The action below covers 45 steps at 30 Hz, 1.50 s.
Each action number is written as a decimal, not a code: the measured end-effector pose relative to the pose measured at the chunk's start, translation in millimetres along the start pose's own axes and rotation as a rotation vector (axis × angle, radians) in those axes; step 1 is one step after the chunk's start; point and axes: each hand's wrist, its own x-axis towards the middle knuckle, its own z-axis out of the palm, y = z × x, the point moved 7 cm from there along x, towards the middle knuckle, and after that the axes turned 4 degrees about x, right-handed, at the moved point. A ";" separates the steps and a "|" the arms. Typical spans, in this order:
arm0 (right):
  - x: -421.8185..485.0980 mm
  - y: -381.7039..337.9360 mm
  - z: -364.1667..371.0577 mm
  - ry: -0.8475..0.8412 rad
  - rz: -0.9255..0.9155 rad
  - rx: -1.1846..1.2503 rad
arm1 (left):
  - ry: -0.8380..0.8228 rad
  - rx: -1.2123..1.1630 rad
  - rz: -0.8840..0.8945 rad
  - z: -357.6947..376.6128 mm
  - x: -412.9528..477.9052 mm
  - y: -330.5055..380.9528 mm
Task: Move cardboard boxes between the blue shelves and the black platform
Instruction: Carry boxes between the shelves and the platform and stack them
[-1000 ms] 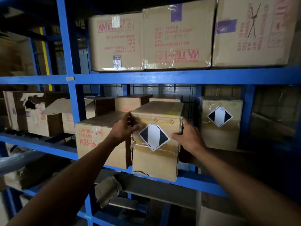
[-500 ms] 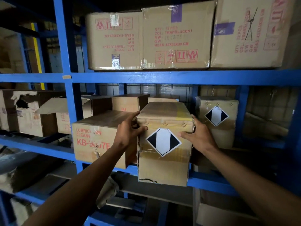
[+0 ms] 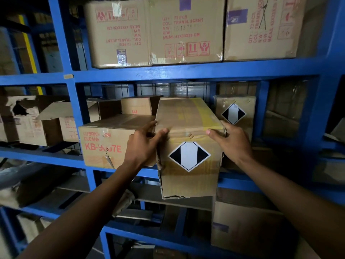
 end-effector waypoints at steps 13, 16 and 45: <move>-31.8 -10.1 -4.7 -0.031 0.009 -0.027 | -0.127 -0.251 -0.118 1.6 -58.3 -5.9; -17.9 0.6 8.9 -0.110 0.069 -0.084 | -0.179 -0.276 -0.144 0.8 -64.3 -10.9; -6.5 17.2 34.9 -0.320 0.217 0.296 | -0.183 -0.605 -0.254 30.0 -40.5 -10.2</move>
